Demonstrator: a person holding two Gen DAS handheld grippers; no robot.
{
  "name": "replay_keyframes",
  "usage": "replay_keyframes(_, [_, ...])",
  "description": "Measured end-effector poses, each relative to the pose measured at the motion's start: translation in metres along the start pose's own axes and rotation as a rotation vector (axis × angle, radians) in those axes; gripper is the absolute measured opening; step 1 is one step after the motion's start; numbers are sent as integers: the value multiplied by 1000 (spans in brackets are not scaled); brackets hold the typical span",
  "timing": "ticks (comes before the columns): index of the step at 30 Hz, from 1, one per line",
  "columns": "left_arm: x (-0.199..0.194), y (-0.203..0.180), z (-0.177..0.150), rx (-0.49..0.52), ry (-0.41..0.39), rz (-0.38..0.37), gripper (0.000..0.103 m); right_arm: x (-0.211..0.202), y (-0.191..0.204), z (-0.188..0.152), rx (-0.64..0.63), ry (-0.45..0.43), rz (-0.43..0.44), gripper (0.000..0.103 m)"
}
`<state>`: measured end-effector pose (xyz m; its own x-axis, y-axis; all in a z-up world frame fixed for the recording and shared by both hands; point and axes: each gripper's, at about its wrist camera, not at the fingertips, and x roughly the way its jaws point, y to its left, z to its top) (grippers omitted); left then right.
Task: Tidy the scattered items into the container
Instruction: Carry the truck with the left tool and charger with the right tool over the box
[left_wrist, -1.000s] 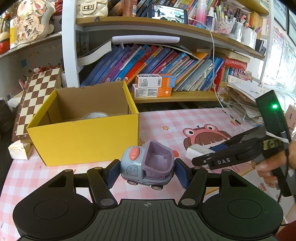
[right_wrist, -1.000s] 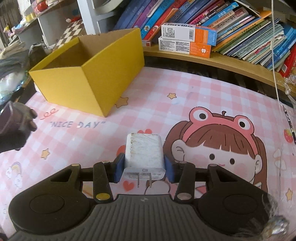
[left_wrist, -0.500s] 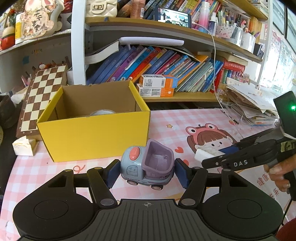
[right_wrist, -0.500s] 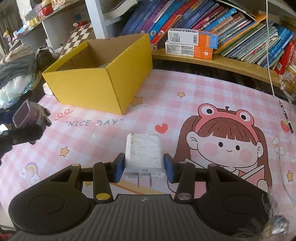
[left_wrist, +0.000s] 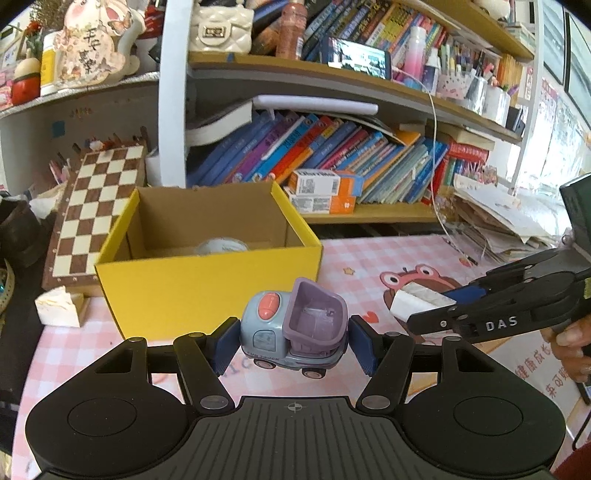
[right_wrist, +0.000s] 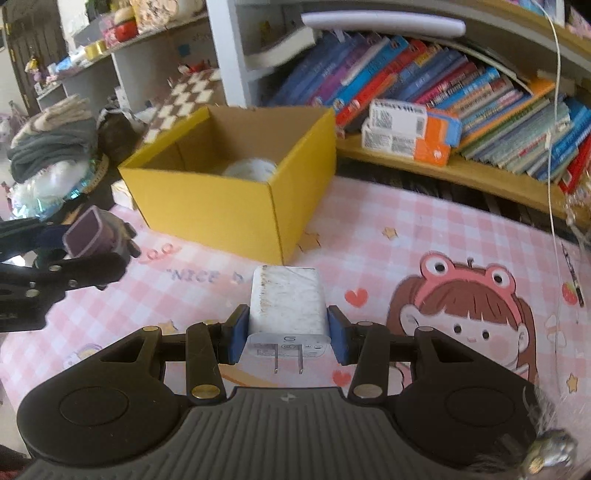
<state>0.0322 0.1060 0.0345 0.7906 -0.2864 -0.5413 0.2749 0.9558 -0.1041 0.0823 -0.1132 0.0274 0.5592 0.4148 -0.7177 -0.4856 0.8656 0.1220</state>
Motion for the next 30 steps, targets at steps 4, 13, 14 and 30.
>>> replay_keyframes(4, [-2, 10, 8, -2, -27, 4, 63, -7, 9, 17, -21, -33, 14, 42])
replay_keyframes(13, [0, 31, 32, 12, -84, 25, 63, -6, 28, 57, -77, -88, 43, 42])
replay_keyframes(14, [0, 34, 35, 13, -92, 30, 63, -5, 30, 61, -84, -92, 46, 42])
replay_keyframes(30, [20, 76, 64, -13, -136, 90, 63, 37, 45, 116, -156, -97, 75, 42])
